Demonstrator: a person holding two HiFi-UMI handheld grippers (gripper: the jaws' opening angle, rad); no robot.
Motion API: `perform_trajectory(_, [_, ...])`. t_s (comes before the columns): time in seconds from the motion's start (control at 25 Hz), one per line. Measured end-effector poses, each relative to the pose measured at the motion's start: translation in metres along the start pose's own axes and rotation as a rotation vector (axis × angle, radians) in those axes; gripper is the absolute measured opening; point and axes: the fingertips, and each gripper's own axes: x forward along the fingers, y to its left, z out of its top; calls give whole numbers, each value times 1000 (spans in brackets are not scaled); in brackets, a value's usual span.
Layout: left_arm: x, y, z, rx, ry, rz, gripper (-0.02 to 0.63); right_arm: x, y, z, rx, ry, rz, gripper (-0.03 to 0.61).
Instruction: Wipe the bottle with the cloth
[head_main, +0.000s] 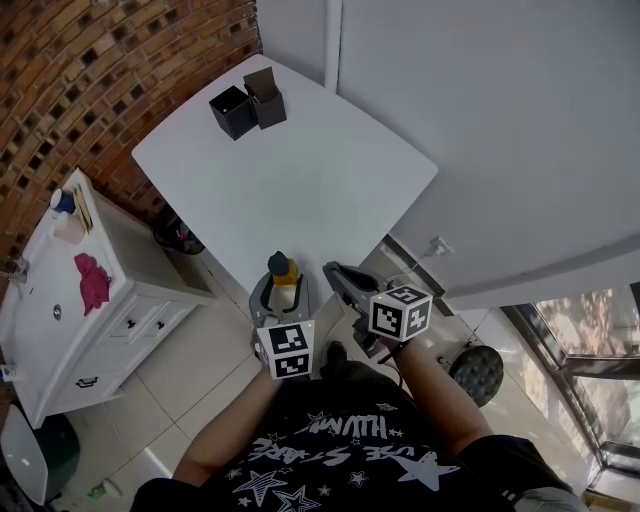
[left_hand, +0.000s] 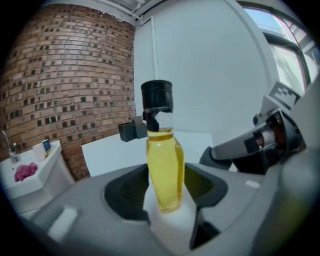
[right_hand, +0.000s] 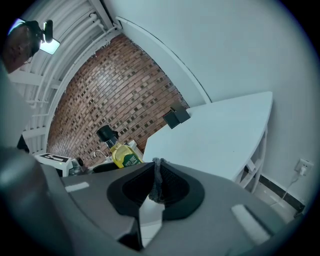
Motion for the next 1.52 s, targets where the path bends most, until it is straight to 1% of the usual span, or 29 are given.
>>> perform_trajectory(0.16, [-4, 1, 0, 43, -19, -85, 219, 6, 13, 7, -26, 0, 40, 37])
perform_trajectory(0.4, [-4, 1, 0, 89, -60, -279, 213, 17, 37, 25, -87, 15, 132, 37])
perform_trajectory(0.52, [-3, 2, 0, 87, -81, -361, 210, 24, 44, 32, -112, 26, 162, 37])
perform_trajectory(0.68, [-3, 3, 1, 102, -101, -446, 209, 31, 51, 39, -134, 31, 186, 37])
perform_trajectory(0.84, [-3, 3, 1, 116, -114, -511, 207, 39, 57, 42, -139, 38, 221, 37])
perform_trajectory(1.0, [-4, 3, 1, 142, -124, -574, 207, 46, 64, 47, -154, 51, 277, 37])
perform_trajectory(1.16, [-4, 1, 1, 166, -130, -633, 207, 51, 66, 48, -116, 89, 348, 37])
perform_trajectory(1.32, [-3, 2, 2, 180, -136, -662, 207, 56, 62, 44, -85, 110, 360, 37])
perform_trajectory(1.52, [-3, 6, 4, 175, -146, -685, 207, 65, 56, 36, -36, 124, 350, 37])
